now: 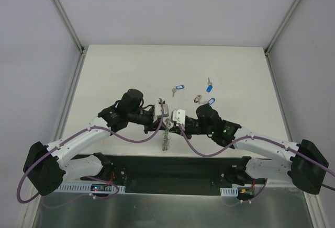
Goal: Put the keys on the keyring
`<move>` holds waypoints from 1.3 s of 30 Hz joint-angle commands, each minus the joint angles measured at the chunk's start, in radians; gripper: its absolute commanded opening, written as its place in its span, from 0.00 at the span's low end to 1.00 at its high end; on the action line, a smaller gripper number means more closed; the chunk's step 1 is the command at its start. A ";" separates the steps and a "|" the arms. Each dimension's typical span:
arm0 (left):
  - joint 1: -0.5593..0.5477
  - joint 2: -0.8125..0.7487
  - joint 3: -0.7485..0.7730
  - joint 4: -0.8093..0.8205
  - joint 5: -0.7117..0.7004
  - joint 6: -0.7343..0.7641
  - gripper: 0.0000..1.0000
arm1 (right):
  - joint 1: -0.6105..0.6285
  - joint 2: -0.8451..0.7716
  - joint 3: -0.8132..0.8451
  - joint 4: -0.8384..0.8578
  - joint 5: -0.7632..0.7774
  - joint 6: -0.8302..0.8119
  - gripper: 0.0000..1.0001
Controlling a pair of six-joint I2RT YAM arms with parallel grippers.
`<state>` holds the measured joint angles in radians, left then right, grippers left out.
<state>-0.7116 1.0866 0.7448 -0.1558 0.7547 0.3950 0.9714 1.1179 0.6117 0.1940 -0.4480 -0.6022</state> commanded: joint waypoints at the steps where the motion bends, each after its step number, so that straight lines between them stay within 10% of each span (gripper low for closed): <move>1: -0.002 0.010 0.062 0.070 0.051 -0.050 0.00 | 0.032 -0.020 0.048 0.039 0.002 -0.036 0.01; 23: 0.012 -0.025 0.064 0.094 -0.103 -0.209 0.00 | 0.089 -0.033 0.071 -0.021 0.193 -0.074 0.01; 39: -0.002 -0.232 -0.364 0.863 -0.244 -0.446 0.00 | 0.089 -0.150 0.118 -0.102 0.224 0.122 0.27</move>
<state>-0.7124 0.8795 0.4583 0.3725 0.5426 0.0090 1.0527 1.0492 0.6823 0.1337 -0.2684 -0.5503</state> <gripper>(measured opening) 0.003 0.232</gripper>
